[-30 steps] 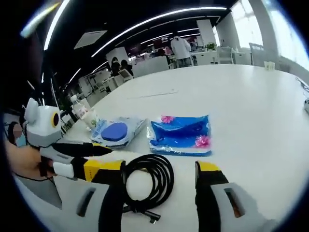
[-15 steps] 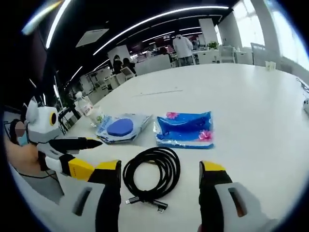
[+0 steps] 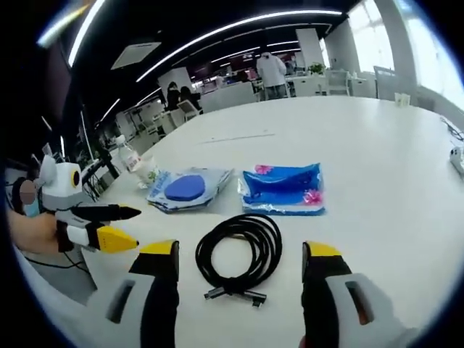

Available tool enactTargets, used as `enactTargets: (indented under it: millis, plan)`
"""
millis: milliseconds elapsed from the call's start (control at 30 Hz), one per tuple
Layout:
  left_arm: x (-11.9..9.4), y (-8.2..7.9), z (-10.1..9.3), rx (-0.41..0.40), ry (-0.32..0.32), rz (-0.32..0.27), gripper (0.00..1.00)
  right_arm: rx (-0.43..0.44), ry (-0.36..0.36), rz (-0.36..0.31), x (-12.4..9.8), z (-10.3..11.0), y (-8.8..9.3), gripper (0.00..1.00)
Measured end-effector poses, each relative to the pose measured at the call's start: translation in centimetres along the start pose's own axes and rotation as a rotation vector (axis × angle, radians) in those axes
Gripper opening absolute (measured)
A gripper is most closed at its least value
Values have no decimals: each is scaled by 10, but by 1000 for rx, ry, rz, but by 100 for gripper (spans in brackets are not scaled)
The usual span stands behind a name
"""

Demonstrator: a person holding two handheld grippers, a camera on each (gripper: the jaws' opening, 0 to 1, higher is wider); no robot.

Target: Arrange the tabletop items into an orderly group along one side of the table until the central work area is clear of visible clutter.

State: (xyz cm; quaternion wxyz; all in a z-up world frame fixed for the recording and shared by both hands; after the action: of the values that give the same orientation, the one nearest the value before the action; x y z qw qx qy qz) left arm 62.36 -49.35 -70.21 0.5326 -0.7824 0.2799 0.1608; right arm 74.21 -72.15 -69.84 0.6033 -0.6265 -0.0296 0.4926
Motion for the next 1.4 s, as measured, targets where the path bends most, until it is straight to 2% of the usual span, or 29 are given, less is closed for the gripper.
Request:
enactTargets:
  millis: [200,333,600,900,1000,1133,1333,1400]
  plan:
    - [-18,6,9,6,-8,4,87,1,17,-3,-7,0,3,72]
    - [-28,9,24,-21,-20,-2,87,15,31,-6,-13,4,8,73]
    - [-49,22,30,-6,-32,-13,88,28,51,-13,-22,9,16,73]
    - [-78,31,55,4,-58,-34,88,36,70,-16,-37,25,29,74]
    - [-87,35,65,12,-68,-31,88,43,73,-19,-37,22,33,74]
    - [-101,39,63,15,-79,-38,88,51,75,-21,-40,25,37,74]
    - [-121,39,89,26,-106,-48,88,70,77,-27,-44,30,39,75]
    - [-129,44,85,34,-111,-45,88,72,82,-25,-45,30,39,75]
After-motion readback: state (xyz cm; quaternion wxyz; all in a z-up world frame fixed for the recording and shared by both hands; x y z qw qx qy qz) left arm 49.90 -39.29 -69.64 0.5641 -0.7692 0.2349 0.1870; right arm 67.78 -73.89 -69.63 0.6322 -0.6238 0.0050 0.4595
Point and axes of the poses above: the point that each gripper's makers call its tool centre point, and the gripper's own axes: x roughly forward along the fingers, z roughly to its left, y roughly out of its underside, the point moved 9 cm from there along -x, roughly backward along the fingers, and after that the axes turned 6 degrees about y, right-handed, at the moved point
